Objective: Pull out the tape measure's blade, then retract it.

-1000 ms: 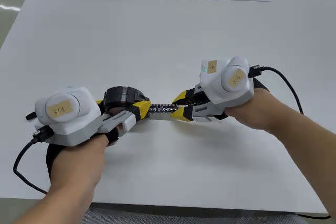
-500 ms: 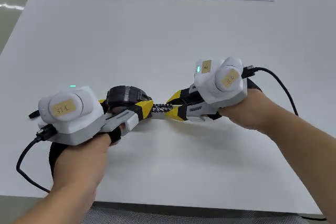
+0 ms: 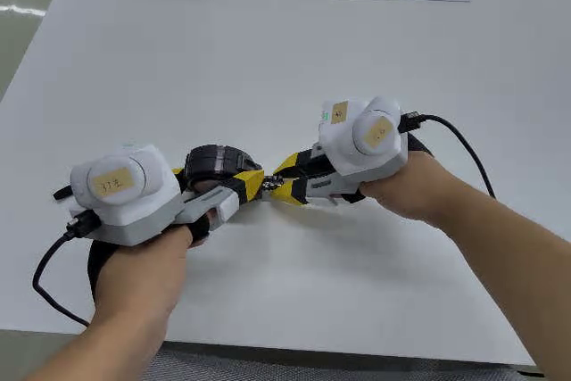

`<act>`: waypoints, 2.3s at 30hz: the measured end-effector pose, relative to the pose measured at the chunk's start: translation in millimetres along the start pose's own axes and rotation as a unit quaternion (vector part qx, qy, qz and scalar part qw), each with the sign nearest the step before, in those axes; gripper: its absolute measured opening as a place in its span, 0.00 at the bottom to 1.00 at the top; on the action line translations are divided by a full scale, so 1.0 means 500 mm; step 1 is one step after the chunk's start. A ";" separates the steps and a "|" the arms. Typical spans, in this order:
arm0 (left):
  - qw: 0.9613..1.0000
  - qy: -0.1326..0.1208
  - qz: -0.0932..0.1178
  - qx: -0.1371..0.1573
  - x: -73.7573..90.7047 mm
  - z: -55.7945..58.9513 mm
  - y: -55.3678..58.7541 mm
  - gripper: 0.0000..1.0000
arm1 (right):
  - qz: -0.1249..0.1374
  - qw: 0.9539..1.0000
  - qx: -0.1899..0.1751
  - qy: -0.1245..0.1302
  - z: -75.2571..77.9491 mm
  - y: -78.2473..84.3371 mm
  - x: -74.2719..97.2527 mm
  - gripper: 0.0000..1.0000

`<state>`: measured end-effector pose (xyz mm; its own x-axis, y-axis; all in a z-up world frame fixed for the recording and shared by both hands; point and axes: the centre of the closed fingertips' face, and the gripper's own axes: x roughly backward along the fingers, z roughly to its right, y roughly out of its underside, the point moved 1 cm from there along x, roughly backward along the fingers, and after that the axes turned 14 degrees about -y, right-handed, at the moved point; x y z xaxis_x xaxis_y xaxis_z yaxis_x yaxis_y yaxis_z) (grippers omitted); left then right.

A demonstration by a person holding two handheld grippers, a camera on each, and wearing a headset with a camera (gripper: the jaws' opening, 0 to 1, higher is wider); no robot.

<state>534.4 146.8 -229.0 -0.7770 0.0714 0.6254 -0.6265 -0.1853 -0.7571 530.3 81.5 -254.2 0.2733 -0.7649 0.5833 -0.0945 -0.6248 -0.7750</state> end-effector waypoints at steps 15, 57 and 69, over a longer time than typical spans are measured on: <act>1.000 -0.002 0.000 -0.005 -0.001 0.001 0.000 0.56 | 0.011 1.000 -0.005 0.000 0.002 -0.006 -0.010 0.11; 0.999 -0.002 0.004 -0.044 -0.003 0.006 -0.004 0.59 | 0.025 0.999 -0.019 0.017 0.003 0.000 0.007 0.26; 0.997 0.006 0.003 -0.071 0.007 0.004 -0.001 0.57 | 0.026 0.999 -0.022 0.028 -0.005 0.001 0.018 0.38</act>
<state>532.3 145.4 -226.0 -0.7804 0.0836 0.6197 -0.6241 -0.0442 -0.7801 530.3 74.0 -249.1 0.2127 -0.8028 0.5570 -0.1495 -0.5900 -0.7934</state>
